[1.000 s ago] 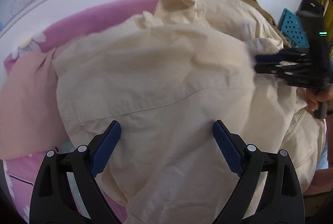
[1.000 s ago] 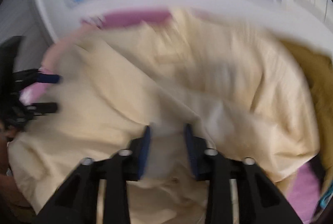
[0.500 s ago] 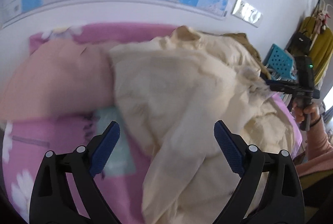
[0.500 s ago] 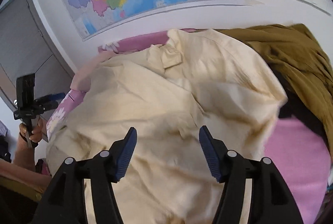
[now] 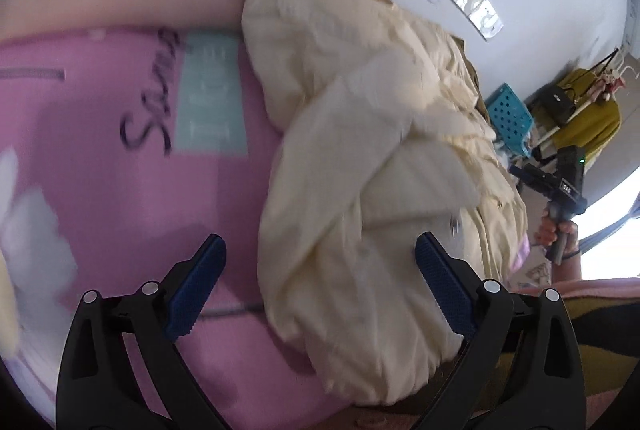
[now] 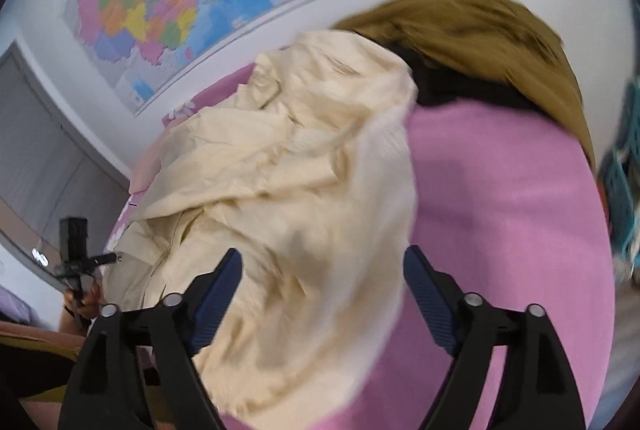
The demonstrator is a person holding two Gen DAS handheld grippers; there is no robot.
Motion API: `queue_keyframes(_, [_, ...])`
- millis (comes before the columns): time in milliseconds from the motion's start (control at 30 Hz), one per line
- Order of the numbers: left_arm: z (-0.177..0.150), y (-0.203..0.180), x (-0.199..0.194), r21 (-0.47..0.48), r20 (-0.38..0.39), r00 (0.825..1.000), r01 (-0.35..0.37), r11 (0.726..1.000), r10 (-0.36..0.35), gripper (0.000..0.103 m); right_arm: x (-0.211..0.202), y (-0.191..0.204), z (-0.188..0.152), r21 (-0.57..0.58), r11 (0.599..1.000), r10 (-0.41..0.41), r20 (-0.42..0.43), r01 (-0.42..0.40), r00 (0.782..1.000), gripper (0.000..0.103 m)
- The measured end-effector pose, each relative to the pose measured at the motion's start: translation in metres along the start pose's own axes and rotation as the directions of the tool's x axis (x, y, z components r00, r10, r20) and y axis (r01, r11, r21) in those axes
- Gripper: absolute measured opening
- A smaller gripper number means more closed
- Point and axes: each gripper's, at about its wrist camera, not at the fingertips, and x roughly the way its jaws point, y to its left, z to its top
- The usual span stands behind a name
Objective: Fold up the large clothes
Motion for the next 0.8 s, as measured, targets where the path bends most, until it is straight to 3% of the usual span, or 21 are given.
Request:
queue_keyframes(167, [-0.021,-0.01,-0.003,0.013,-0.007,0.993,0.119,0.993,-0.119,0.097,0.015,-0.016,-0.035,0.094,0.991,0.107,-0.074,-0.1,0.991,0.085])
queue_keyframes(300, [-0.032,-0.027,0.007,0.028,-0.028,0.979,0.204,0.979,-0.203,0.097,0.024,-0.006,-0.048,0.062,0.984,0.17,-0.074,-0.166,0.983,0.089])
queue_keyframes(367, [-0.035,-0.04,0.014,0.062,-0.027,0.984,0.176,0.983,-0.174,0.098,0.029,0.0,-0.051,0.05,0.978,0.204,-0.077,-0.2,0.976,0.089])
queue_keyframes(467, [-0.036,-0.047,0.024,0.044,-0.022,0.978,0.208,0.977,-0.207,0.098,0.039,0.015,-0.055,0.003,0.968,0.25,-0.09,-0.251,0.964,0.089])
queue_keyframes(533, [-0.036,-0.054,0.027,0.058,-0.014,0.983,0.186,0.981,-0.185,0.098,0.043,0.021,-0.054,-0.011,0.966,0.255,-0.093,-0.257,0.962,0.083])
queue_keyframes(600, [-0.032,-0.058,0.032,0.05,0.0,0.986,0.166,0.985,-0.166,0.097,0.05,0.025,-0.053,0.002,0.966,0.259,-0.095,-0.26,0.961,0.061])
queue_keyframes(633, [-0.03,-0.059,0.033,0.034,0.008,0.987,0.163,0.986,-0.163,0.094,0.053,0.026,-0.053,0.012,0.964,0.267,-0.099,-0.267,0.959,0.054])
queue_keyframes(667, [-0.028,-0.062,0.035,0.02,0.019,0.989,0.145,0.989,-0.145,0.085,0.054,0.027,-0.052,0.019,0.96,0.281,-0.095,-0.28,0.955,0.039])
queue_keyframes(700, [-0.026,-0.064,0.036,0.011,0.017,0.992,0.125,0.992,-0.126,0.06,0.053,0.028,-0.053,0.019,0.958,0.287,-0.087,-0.286,0.954,0.032])
queue_keyframes(733, [-0.025,-0.064,0.037,-0.016,0.007,0.989,0.145,0.989,-0.145,0.057,0.05,0.031,-0.053,0.016,0.96,0.281,-0.081,-0.28,0.956,0.029])
queue_keyframes(800, [-0.025,-0.067,0.027,-0.007,0.029,0.99,0.142,0.99,-0.141,0.04,0.037,0.033,-0.055,0.021,0.954,0.301,-0.055,-0.3,0.952,0.021])
